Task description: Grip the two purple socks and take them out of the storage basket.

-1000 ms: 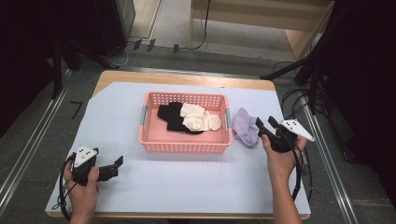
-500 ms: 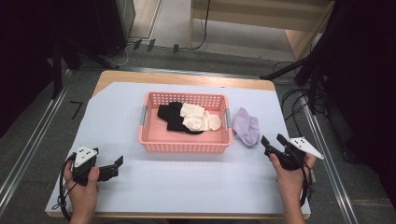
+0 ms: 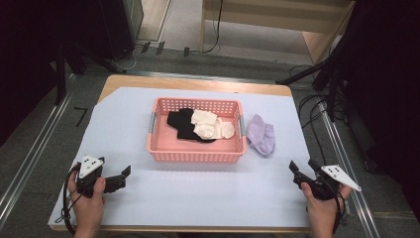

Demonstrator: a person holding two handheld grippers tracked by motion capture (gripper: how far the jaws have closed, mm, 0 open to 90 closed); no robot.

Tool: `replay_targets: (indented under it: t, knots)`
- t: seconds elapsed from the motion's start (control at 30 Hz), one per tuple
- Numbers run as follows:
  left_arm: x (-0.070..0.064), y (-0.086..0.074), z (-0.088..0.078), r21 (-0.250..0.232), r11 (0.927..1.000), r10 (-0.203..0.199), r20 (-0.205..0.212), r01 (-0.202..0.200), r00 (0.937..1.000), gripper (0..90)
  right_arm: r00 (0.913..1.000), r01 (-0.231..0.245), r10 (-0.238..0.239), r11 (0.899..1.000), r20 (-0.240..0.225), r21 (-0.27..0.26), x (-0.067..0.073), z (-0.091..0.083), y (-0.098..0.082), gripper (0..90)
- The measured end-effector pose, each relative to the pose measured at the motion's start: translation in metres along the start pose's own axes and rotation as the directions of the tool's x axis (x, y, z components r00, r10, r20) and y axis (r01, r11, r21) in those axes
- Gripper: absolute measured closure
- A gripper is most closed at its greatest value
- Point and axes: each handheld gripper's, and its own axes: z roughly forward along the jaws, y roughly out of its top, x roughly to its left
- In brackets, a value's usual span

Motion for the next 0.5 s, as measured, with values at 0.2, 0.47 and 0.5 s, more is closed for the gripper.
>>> replay_targets:
  t: [0.2,0.47,0.5]
  knots:
    - [0.0,0.0,0.0,-0.009,1.0,0.003,0.003,-0.003,1.0,4.7,0.9999,-0.006,0.006,1.0,0.012,0.017,-0.011,-0.014,-0.011,21.1]
    - [0.0,0.0,0.0,-0.014,0.9999,0.01,0.014,-0.009,0.9999,3.3,0.9996,-0.021,0.021,1.0,0.019,0.014,-0.021,-0.025,-0.023,20.6]
    - [0.0,0.0,0.0,-0.011,0.9999,0.008,0.018,-0.008,0.9998,2.8,0.9993,-0.029,0.029,1.0,0.026,0.002,-0.021,-0.027,-0.023,21.1]
